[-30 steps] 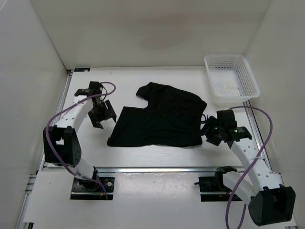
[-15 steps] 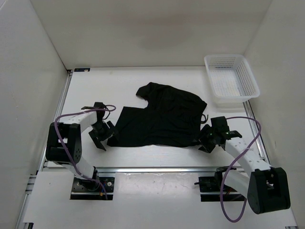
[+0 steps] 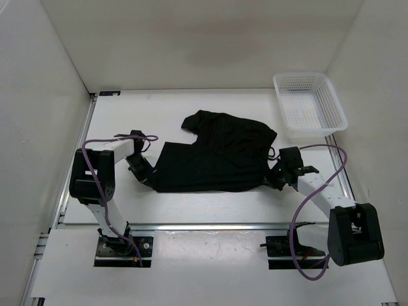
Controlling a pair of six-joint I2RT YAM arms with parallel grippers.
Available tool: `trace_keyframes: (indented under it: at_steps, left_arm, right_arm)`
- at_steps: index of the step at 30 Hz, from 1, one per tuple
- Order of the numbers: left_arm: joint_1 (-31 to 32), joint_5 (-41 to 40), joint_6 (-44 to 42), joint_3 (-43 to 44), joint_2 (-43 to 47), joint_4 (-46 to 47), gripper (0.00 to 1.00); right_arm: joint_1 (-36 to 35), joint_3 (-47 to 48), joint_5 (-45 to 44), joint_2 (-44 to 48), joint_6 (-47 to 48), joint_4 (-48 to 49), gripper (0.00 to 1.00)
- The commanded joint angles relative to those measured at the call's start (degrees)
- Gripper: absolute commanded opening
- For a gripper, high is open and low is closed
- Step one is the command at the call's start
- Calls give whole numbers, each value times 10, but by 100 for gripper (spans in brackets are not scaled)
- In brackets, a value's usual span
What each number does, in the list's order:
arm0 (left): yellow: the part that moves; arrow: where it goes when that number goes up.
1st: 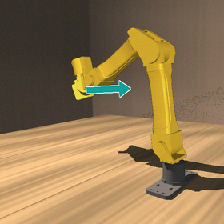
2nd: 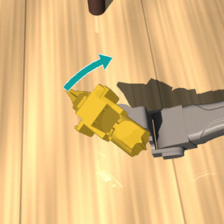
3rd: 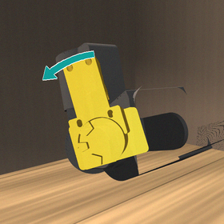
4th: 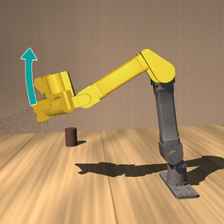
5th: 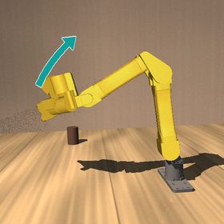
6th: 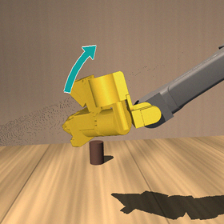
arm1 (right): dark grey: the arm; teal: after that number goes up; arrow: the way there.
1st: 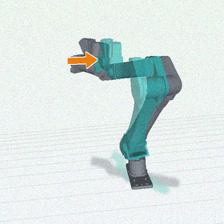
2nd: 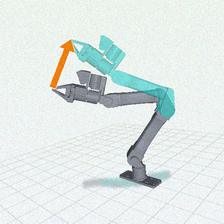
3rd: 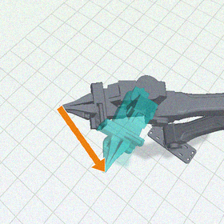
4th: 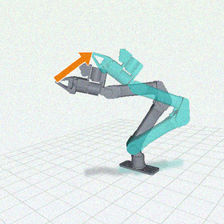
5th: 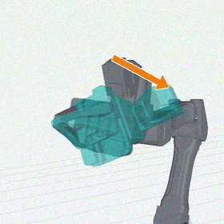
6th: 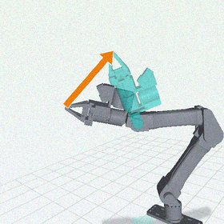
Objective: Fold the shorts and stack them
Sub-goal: Flatten the shorts out
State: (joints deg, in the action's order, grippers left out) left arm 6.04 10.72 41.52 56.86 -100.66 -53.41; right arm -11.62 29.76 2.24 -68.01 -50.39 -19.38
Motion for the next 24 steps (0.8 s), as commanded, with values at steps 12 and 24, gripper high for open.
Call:
trace_keyframes:
  at_steps: [12, 24]
  left_arm:
    - [-28, -26, -21, 866, -167, -223, 11]
    - [-79, 15, -57, 459, 90, -120, 11]
  right_arm:
    - [48, 675, 23, -261, 122, -56, 0]
    - [42, 513, 73, -98, 165, -45, 0]
